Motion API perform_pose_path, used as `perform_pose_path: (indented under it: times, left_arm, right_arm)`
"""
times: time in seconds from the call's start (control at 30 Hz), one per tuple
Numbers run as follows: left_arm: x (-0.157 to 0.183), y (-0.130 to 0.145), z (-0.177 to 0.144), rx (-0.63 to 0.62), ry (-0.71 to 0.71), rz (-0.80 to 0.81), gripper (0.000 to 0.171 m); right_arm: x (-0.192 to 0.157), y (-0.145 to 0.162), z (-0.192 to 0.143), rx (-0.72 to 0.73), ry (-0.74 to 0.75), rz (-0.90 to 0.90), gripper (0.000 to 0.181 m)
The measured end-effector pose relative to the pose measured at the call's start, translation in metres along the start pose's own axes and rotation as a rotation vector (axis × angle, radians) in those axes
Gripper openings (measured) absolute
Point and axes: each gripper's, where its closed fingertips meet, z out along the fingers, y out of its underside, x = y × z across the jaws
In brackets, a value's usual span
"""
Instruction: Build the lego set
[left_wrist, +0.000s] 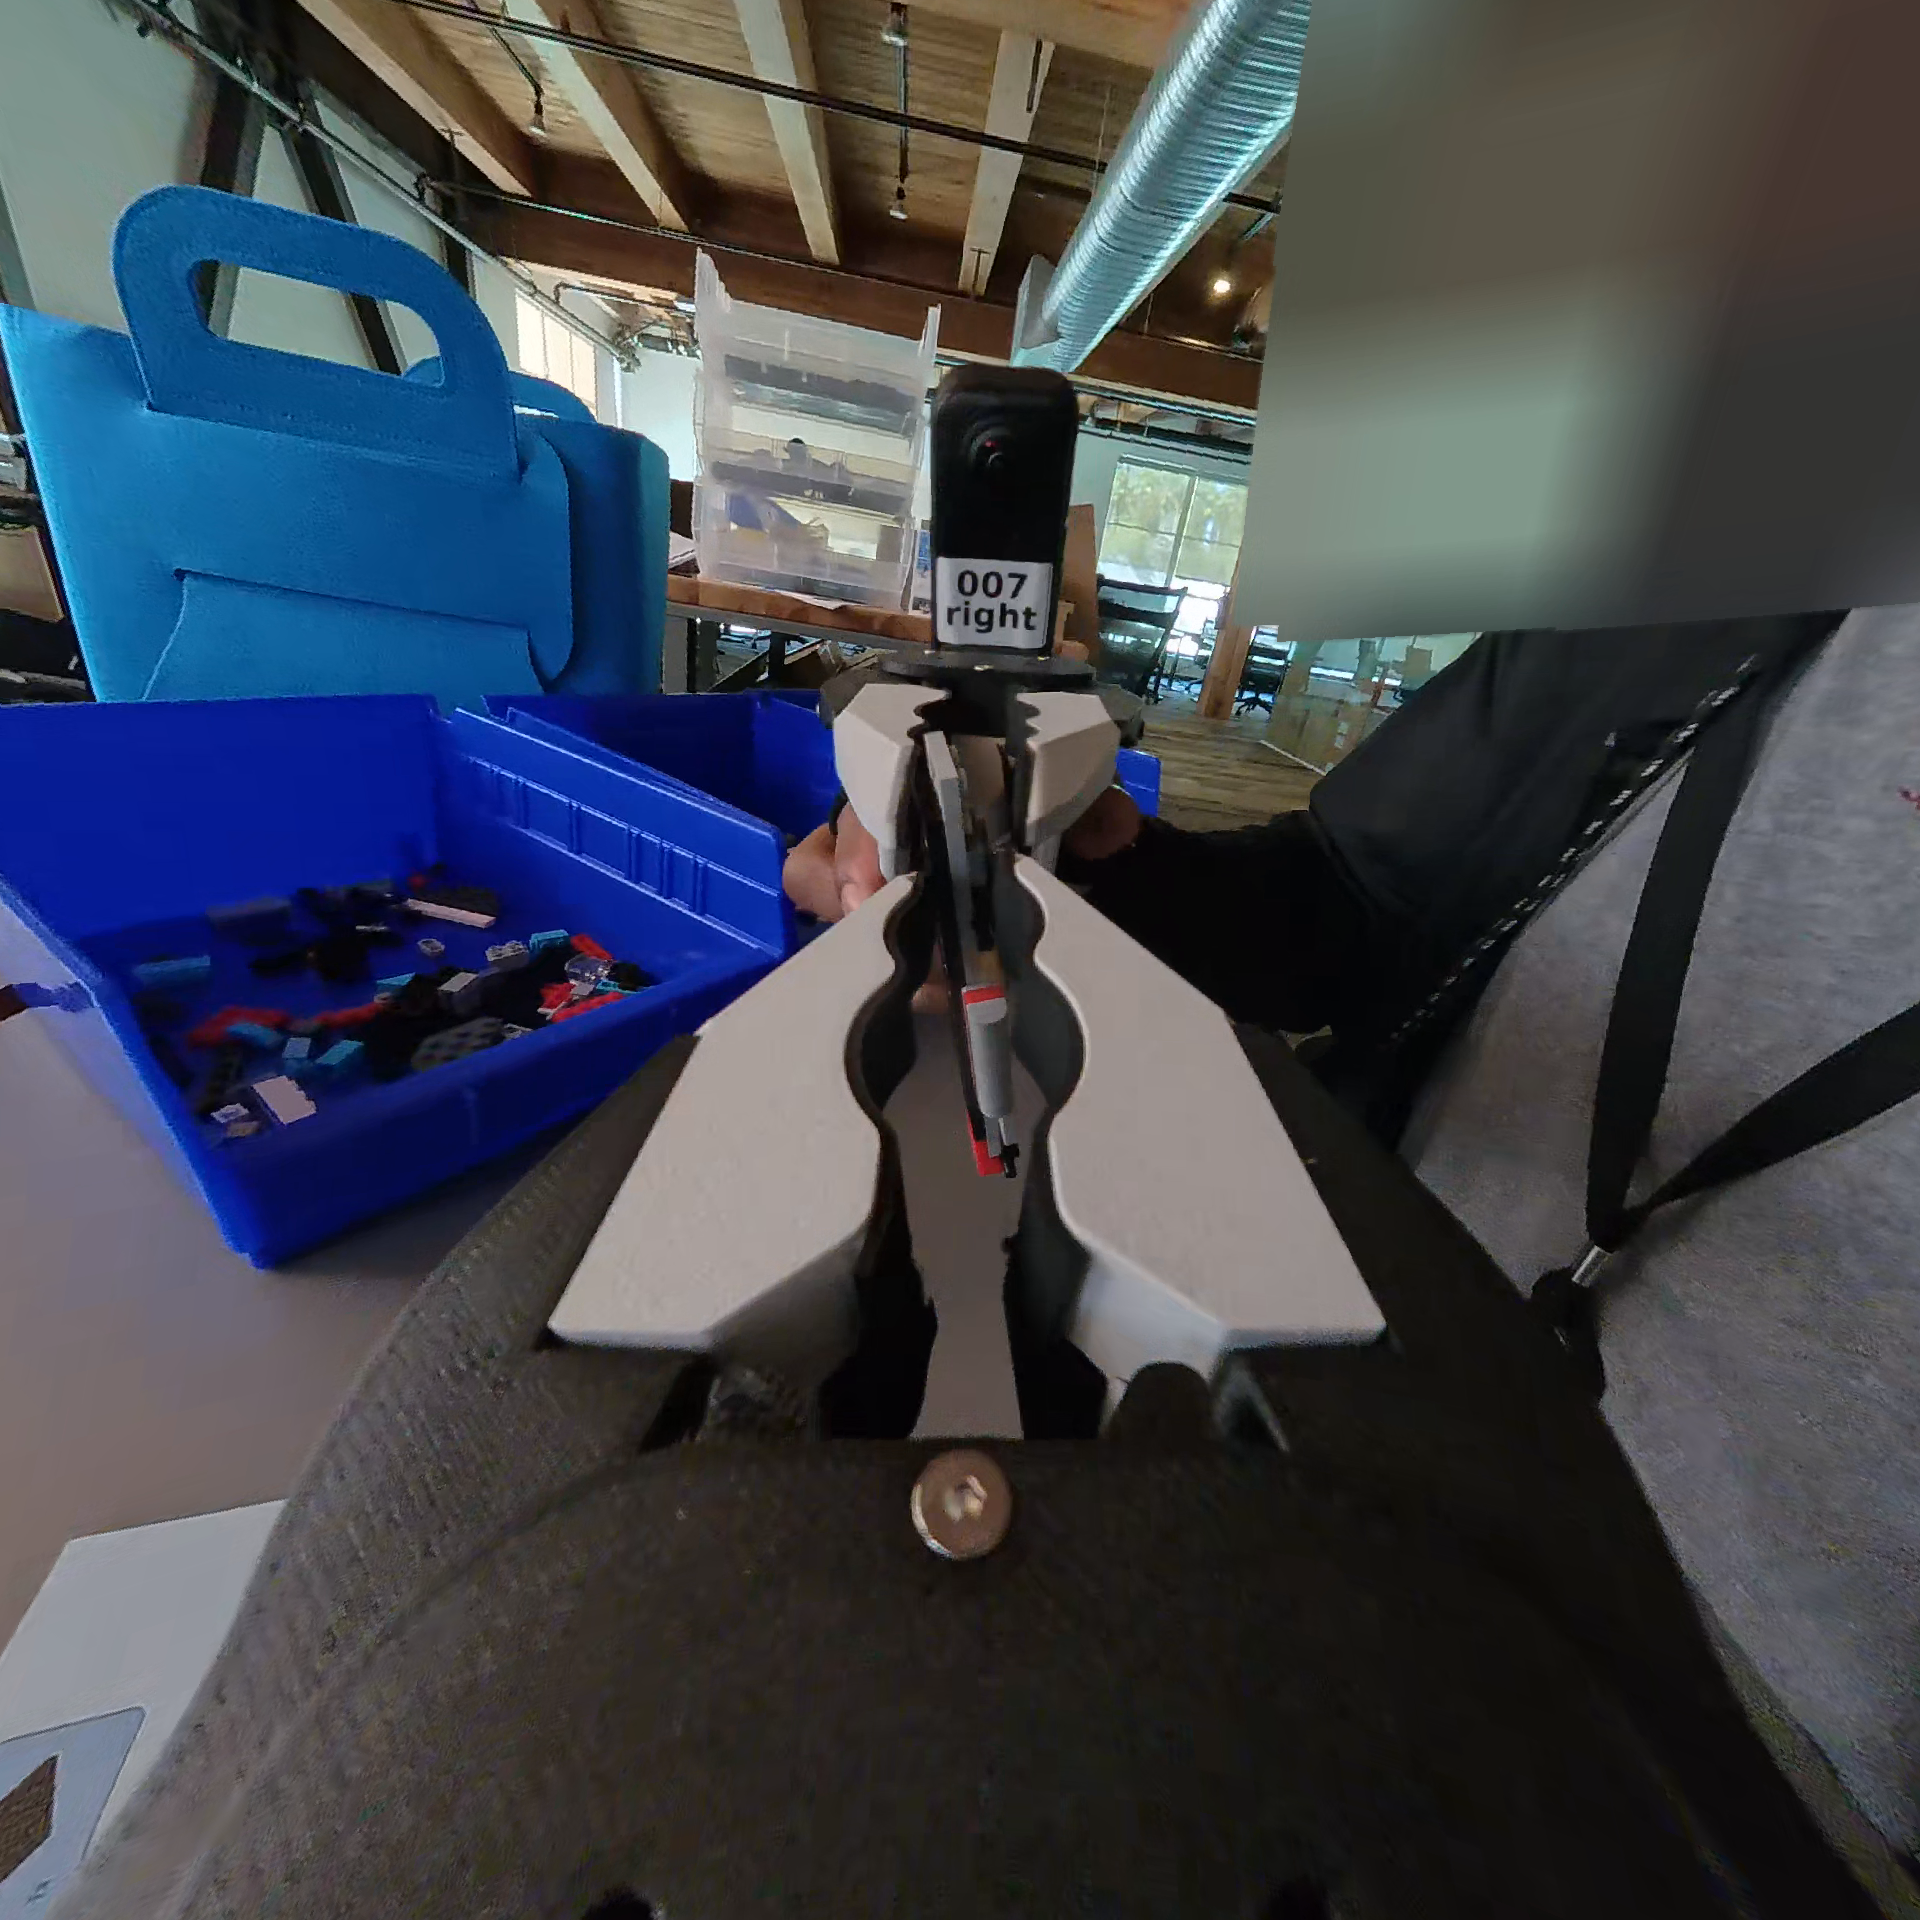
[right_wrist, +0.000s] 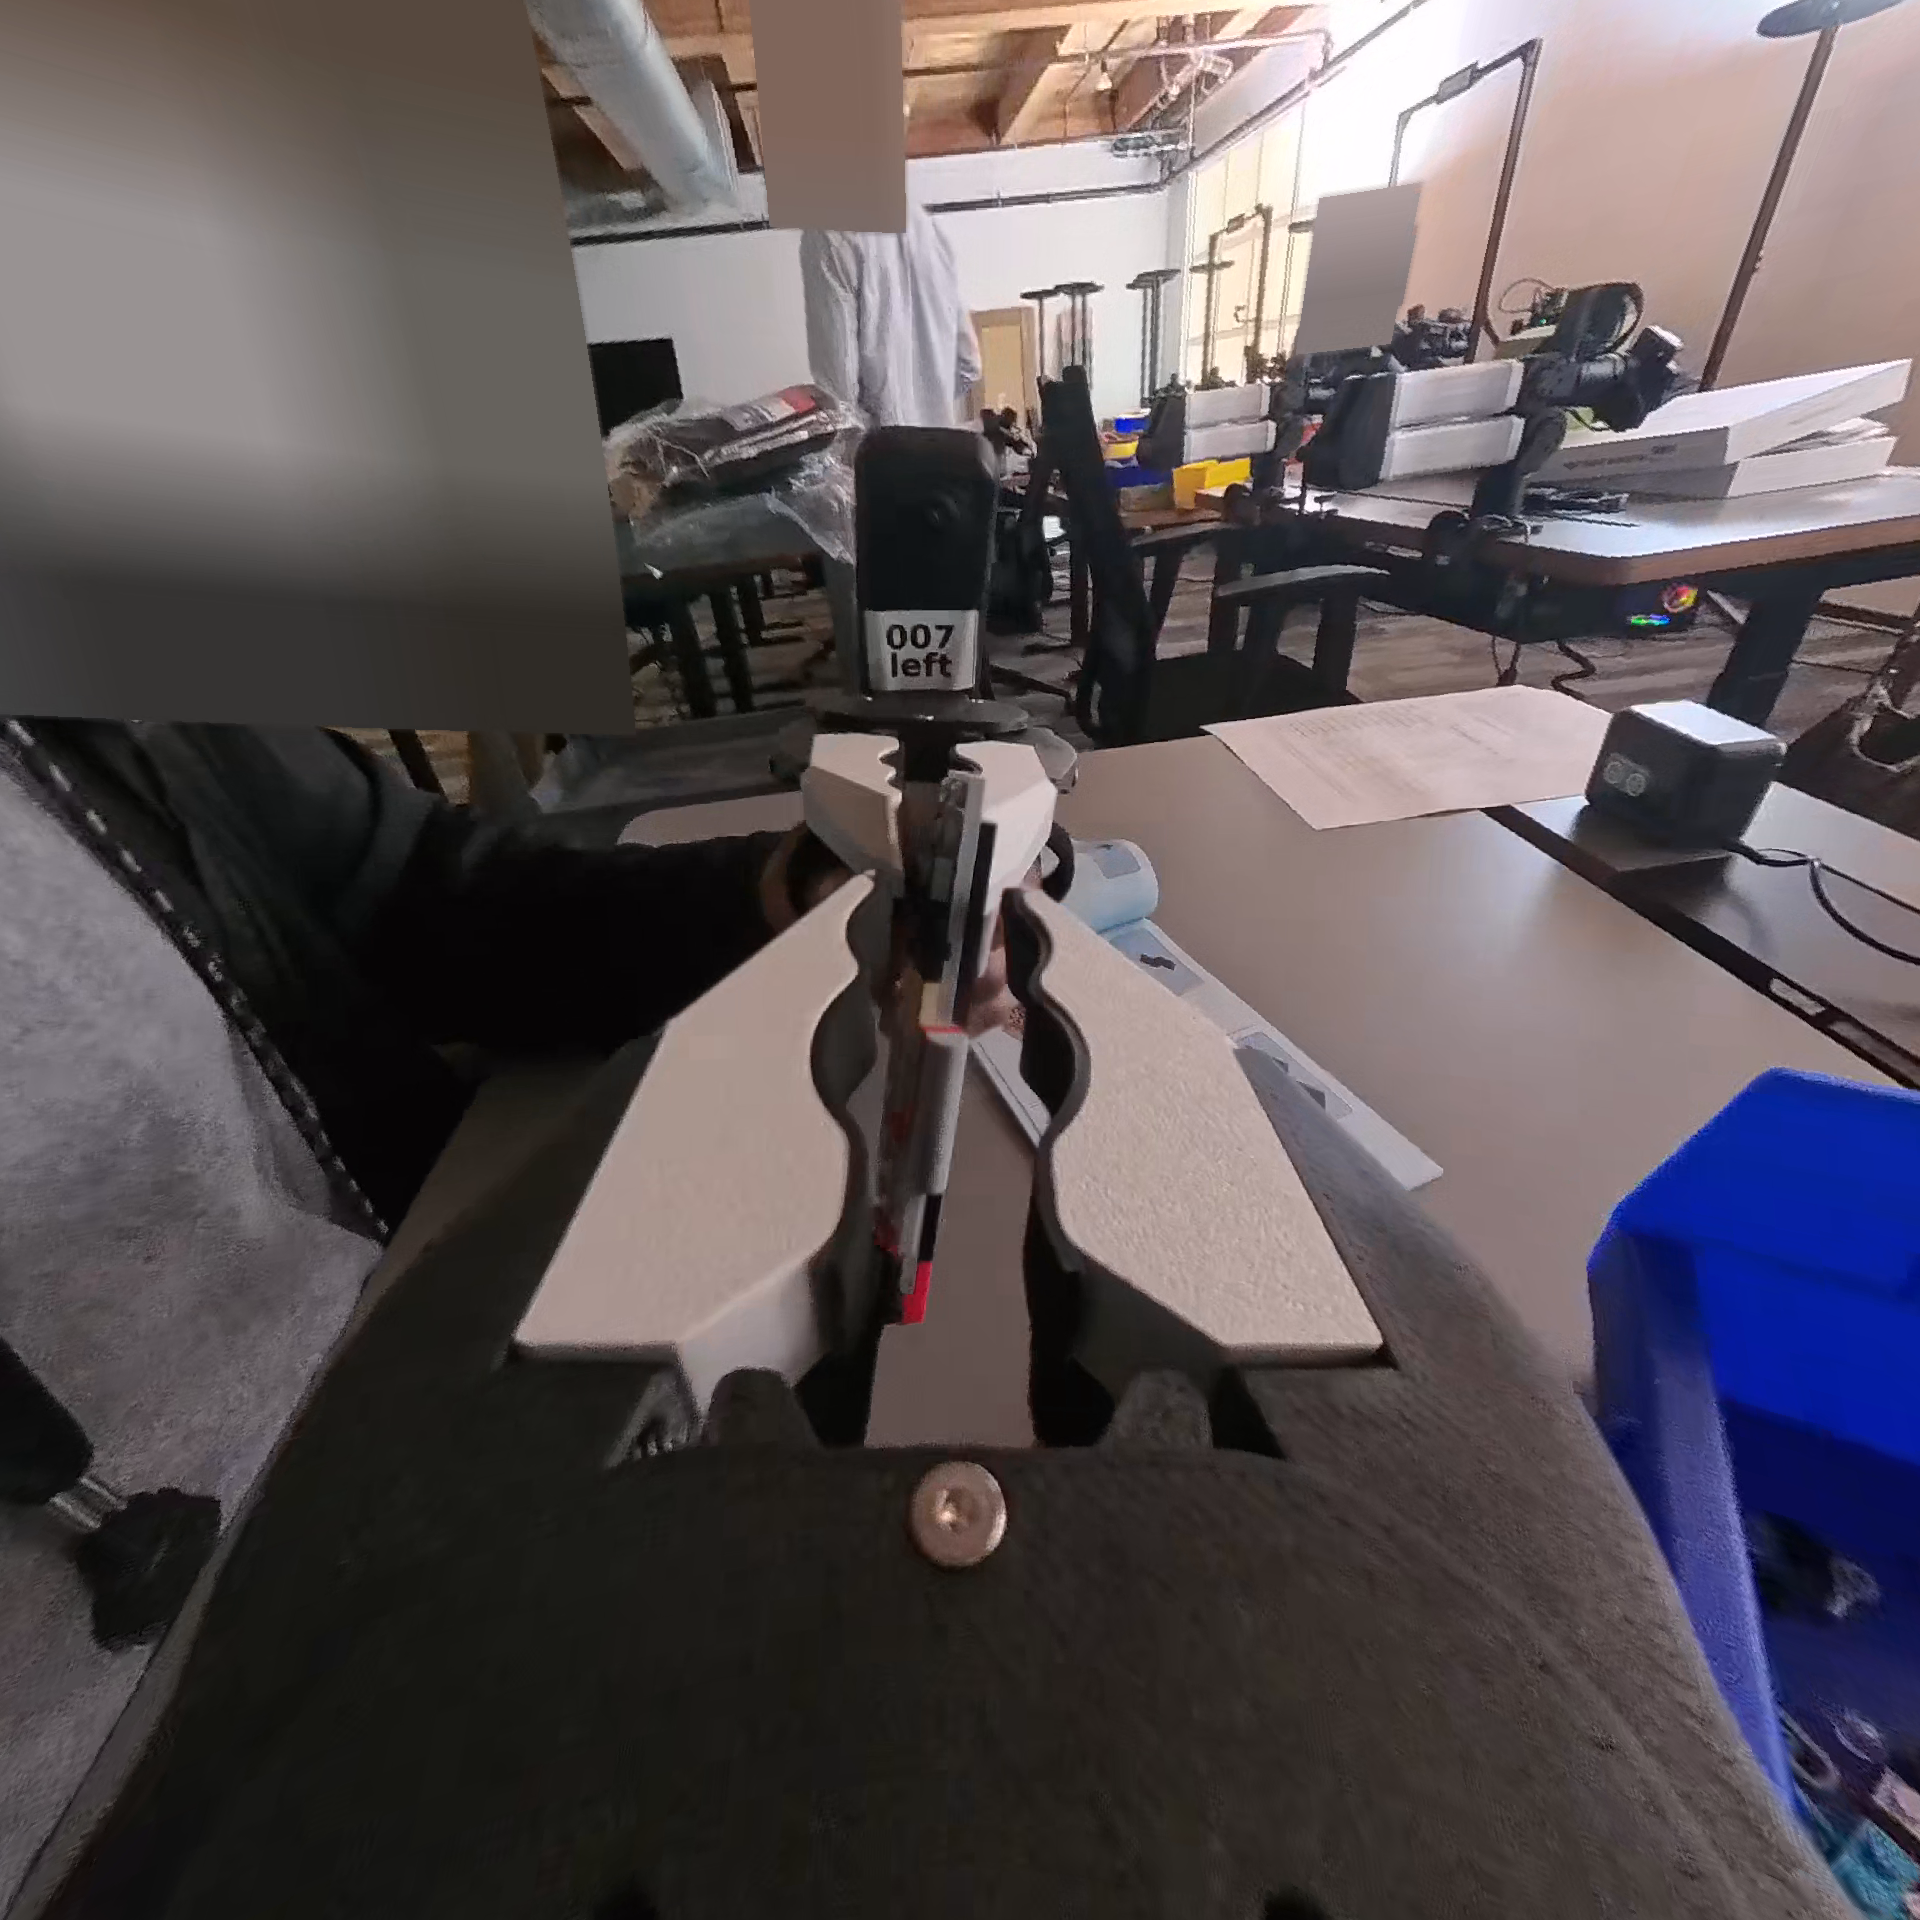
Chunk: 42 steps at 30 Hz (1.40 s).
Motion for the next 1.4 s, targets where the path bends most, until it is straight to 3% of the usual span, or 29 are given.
perform_pose_path:
  times: [0.13, 0.83, 1.4]
  left_arm:
    - [-0.001, 0.007, -0.002, -0.009, 0.001, 0.004, 0.011]
    - [0.002, 0.016, -0.003, -0.051, 0.024, -0.002, 0.01]
    - [-0.013, 0.036, -0.008, -0.103, 0.001, -0.087, 0.01]
  right_arm:
    - [0.002, 0.007, 0.002, 0.007, -0.008, 0.017, 0.015]
    - [-0.001, 0.015, 0.006, 0.016, -0.03, 0.048, 0.015]
    - [0.014, 0.04, 0.011, -0.127, 0.146, -0.059, 0.015]
